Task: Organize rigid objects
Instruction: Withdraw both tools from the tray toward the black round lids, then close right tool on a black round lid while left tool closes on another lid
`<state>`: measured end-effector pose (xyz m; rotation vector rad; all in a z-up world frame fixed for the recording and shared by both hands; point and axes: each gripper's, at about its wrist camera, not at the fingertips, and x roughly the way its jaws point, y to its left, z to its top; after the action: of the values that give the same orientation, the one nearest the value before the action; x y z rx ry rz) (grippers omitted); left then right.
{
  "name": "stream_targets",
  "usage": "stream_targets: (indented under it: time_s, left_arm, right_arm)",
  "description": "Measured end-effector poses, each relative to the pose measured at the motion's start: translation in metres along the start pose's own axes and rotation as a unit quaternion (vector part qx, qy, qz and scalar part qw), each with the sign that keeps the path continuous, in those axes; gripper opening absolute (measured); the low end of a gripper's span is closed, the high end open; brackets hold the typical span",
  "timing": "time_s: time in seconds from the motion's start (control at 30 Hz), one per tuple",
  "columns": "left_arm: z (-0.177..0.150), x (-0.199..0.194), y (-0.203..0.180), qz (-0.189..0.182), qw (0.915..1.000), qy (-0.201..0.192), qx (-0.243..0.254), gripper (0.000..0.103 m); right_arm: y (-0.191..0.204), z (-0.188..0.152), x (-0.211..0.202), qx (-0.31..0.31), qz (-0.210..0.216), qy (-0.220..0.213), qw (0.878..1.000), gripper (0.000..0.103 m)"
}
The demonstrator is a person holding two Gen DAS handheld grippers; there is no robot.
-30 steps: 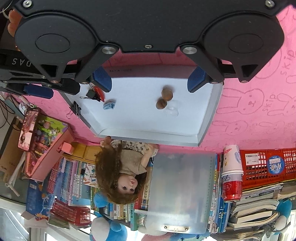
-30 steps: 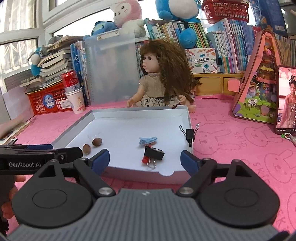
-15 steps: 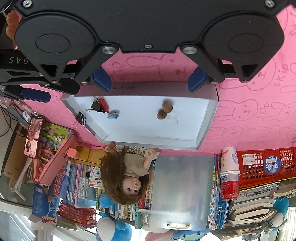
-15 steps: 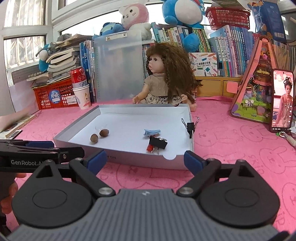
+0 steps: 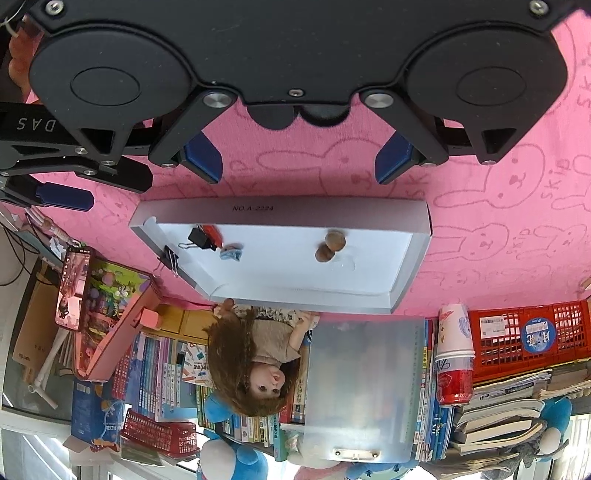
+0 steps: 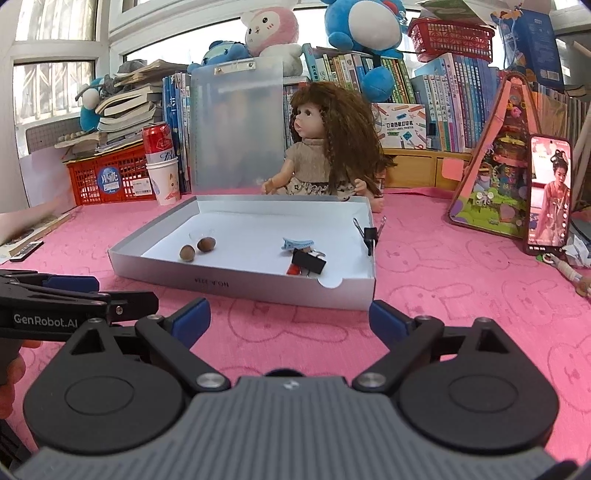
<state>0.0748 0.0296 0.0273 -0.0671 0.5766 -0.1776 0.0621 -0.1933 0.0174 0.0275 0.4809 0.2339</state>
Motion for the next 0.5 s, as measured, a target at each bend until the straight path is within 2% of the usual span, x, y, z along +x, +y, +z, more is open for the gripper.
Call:
stream_targets:
  time_s: [0.4, 0.5]
  left_arm:
    - [-0.02, -0.009, -0.003, 0.01, 0.9999, 0.002, 0.011, 0.089]
    - [-0.023, -0.011, -0.002, 0.031, 0.9994, -0.003, 0.018, 0.088]
  right_arm:
    - [0.0, -0.017, -0.008, -0.017, -0.016, 0.005, 1.0, 0.097]
    - [0.001, -0.022, -0.009, -0.025, -0.021, 0.007, 0.999, 0.098]
